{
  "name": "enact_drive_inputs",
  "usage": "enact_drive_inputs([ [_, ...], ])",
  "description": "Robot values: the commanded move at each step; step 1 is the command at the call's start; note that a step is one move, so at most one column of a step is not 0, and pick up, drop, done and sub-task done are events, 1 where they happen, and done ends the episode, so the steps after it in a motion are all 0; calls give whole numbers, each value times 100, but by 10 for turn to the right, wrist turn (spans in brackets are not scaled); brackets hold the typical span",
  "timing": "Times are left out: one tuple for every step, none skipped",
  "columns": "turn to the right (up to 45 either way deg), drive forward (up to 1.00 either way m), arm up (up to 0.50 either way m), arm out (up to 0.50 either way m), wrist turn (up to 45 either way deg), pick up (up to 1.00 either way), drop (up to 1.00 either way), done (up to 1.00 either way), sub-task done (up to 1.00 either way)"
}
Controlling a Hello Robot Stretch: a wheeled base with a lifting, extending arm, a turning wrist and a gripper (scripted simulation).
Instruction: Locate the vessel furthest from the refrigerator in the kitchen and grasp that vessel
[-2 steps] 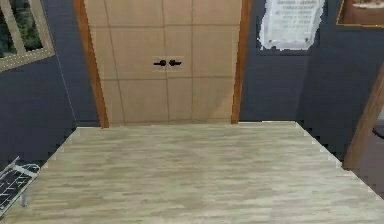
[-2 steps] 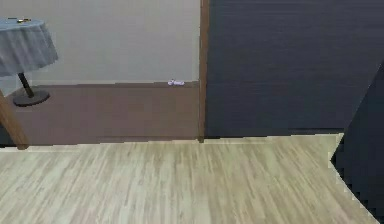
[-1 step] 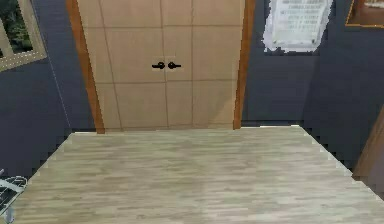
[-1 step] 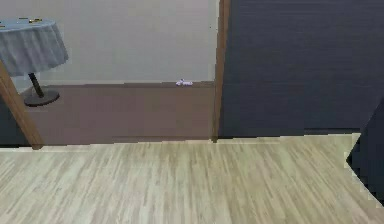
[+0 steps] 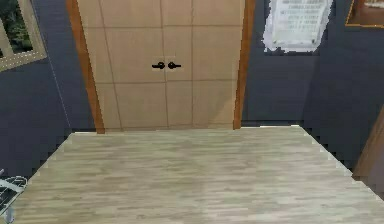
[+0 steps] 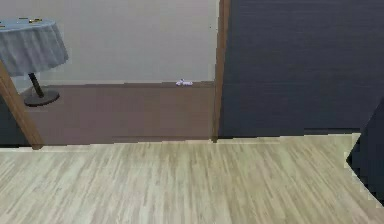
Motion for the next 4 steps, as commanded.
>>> enact_drive_inputs([
  [0,20,0,0,0,0,0,0,0],
  [-450,0,0,0,0,0,0,0,0],
  [0,20,0,0,0,0,0,0,0],
  [-330,0,0,0,0,0,0,0,0],
])
